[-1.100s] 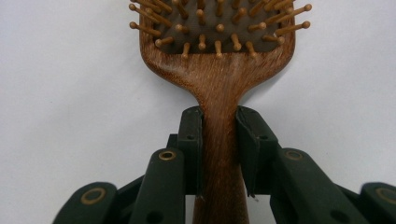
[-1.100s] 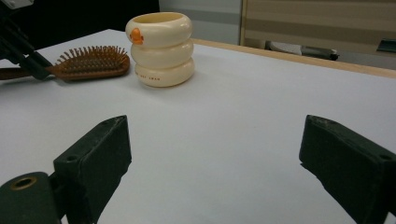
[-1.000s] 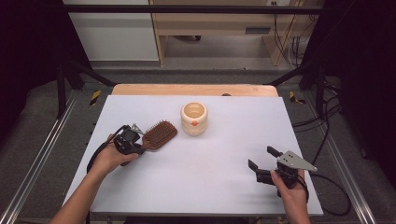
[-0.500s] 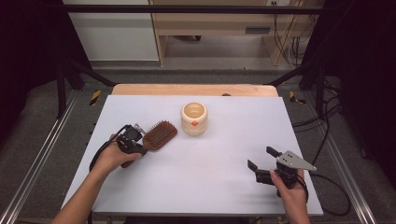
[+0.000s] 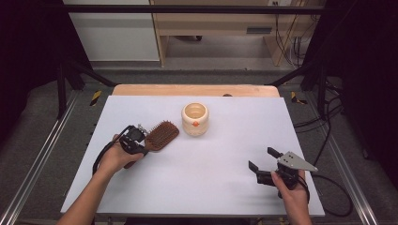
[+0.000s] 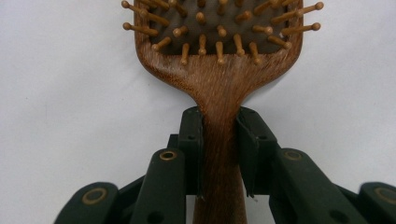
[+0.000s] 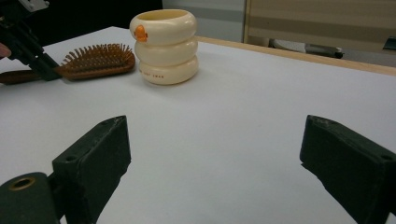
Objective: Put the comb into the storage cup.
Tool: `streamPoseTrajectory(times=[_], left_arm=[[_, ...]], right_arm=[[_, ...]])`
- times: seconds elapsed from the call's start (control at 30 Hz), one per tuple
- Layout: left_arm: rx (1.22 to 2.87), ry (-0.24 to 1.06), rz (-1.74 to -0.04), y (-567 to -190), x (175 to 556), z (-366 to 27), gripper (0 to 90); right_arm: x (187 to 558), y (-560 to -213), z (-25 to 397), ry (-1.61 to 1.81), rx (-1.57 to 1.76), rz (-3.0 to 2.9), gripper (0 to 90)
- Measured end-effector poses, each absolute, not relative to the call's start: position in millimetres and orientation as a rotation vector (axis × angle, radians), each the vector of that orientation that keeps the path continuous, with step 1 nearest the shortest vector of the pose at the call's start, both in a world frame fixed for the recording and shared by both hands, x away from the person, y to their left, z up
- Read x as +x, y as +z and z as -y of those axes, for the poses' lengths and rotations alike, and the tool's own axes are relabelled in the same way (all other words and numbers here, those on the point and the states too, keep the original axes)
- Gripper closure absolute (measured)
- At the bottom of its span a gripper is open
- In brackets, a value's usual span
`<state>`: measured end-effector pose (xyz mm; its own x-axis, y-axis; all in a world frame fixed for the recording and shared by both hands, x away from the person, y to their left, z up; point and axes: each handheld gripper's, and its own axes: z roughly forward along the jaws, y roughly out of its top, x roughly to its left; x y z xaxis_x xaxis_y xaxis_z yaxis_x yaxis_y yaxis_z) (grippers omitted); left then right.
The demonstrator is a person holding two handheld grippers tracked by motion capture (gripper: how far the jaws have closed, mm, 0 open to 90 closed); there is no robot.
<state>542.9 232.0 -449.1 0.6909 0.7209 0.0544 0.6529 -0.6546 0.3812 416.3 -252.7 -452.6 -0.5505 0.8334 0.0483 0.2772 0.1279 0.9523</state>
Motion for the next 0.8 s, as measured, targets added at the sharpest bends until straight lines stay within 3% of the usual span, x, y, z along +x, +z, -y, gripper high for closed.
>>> streamPoseTrajectory(times=[0.8], left_arm=[[2.306, 0.476, -0.988, -442, 521, -245, 72.6]], right_arm=[[416, -453, 253, 1.435, 1.07, -1.9, 9.0]])
